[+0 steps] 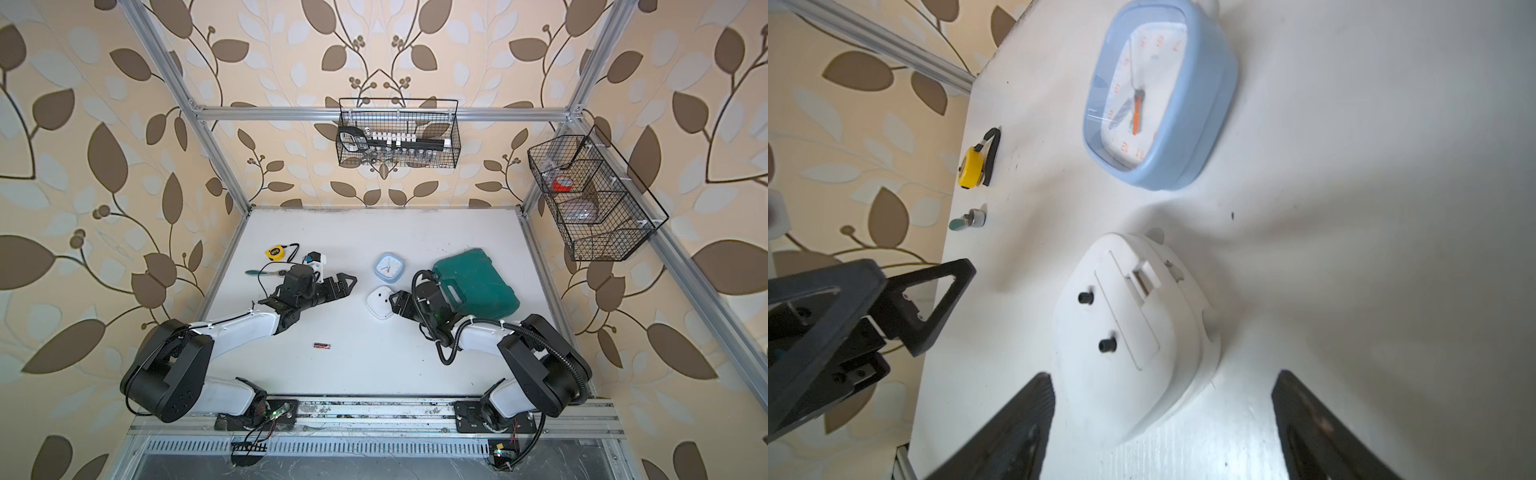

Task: Insert the battery into the alarm
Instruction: Adjust the alarm at the center of the board.

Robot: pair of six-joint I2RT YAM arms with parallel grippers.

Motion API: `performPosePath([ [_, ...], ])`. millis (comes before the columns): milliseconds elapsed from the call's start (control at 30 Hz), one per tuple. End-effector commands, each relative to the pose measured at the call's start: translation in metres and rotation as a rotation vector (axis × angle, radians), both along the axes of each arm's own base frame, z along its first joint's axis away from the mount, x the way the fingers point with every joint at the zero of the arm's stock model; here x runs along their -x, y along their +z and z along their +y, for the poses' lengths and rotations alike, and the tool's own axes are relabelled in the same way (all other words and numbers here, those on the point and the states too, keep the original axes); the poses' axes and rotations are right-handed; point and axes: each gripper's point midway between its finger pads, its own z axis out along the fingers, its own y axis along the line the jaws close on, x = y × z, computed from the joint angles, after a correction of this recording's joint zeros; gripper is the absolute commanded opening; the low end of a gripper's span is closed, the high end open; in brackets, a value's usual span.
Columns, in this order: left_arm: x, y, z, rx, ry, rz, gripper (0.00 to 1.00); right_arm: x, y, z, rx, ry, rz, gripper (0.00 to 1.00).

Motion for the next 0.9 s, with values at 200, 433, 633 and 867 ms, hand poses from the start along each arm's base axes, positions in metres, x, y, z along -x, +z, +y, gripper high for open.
performPosePath([
  [200,0.019,-0.018,-0.019,0.108,0.007,0.142,0.99,-0.019,-0.006,0.020,0.047,0.220,0.028,0.61],
  [433,0.032,-0.042,-0.039,0.202,-0.007,0.301,0.99,-0.032,-0.018,0.028,0.020,0.230,0.062,0.49],
  [633,0.034,-0.045,-0.051,0.212,-0.030,0.322,0.99,-0.029,-0.020,0.024,0.010,0.205,0.070,0.40],
  [867,0.033,-0.046,-0.052,0.204,-0.031,0.328,0.99,-0.014,-0.029,0.013,-0.050,0.092,0.137,0.31],
])
